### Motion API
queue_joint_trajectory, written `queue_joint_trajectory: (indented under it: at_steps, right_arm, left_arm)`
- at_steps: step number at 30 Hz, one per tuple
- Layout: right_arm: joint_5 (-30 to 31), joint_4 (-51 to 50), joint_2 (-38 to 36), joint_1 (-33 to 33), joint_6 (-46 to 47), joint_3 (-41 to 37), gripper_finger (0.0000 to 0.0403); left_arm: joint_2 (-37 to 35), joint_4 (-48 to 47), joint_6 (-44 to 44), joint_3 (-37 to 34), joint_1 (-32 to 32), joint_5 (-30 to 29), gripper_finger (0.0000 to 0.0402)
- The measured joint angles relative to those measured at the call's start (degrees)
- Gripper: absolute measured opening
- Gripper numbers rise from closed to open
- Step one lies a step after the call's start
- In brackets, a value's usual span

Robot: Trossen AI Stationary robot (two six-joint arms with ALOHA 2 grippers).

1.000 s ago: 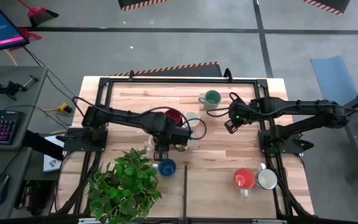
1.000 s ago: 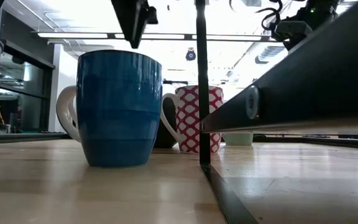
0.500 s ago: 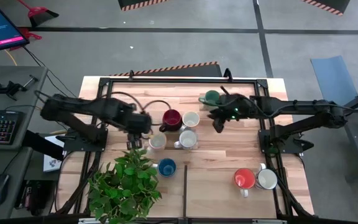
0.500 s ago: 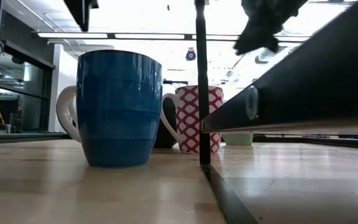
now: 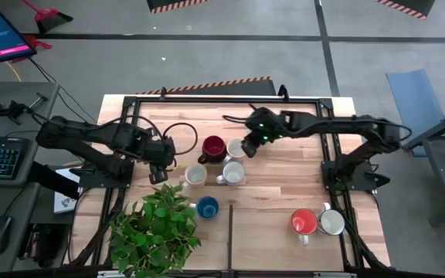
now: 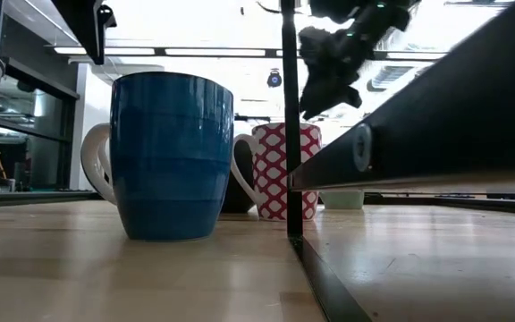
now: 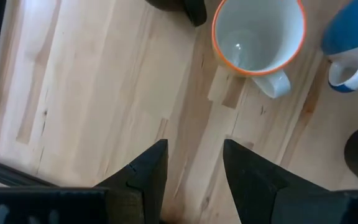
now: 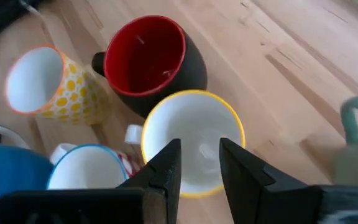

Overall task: Place coffee mugs
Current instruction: Put the orange patterned mug on the shelf

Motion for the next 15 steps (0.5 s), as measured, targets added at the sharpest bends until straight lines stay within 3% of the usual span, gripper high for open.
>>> queue_joint_trajectory:
  at_steps: [8,15]
  right_arm:
    - [6.12,-17.12,10.60,-0.04,-6.39,13.32,0.0090]
    - [4.77,-18.53,12.03,0.28,-7.01,13.83,0.0090]
  left_arm:
    - [-0.52,-4.35,0.73,0.00,-0.02,-4.64,0.0145]
    - [-8.39,-4.40,-4.36,-3.88,-1.37,-5.86,0.0145]
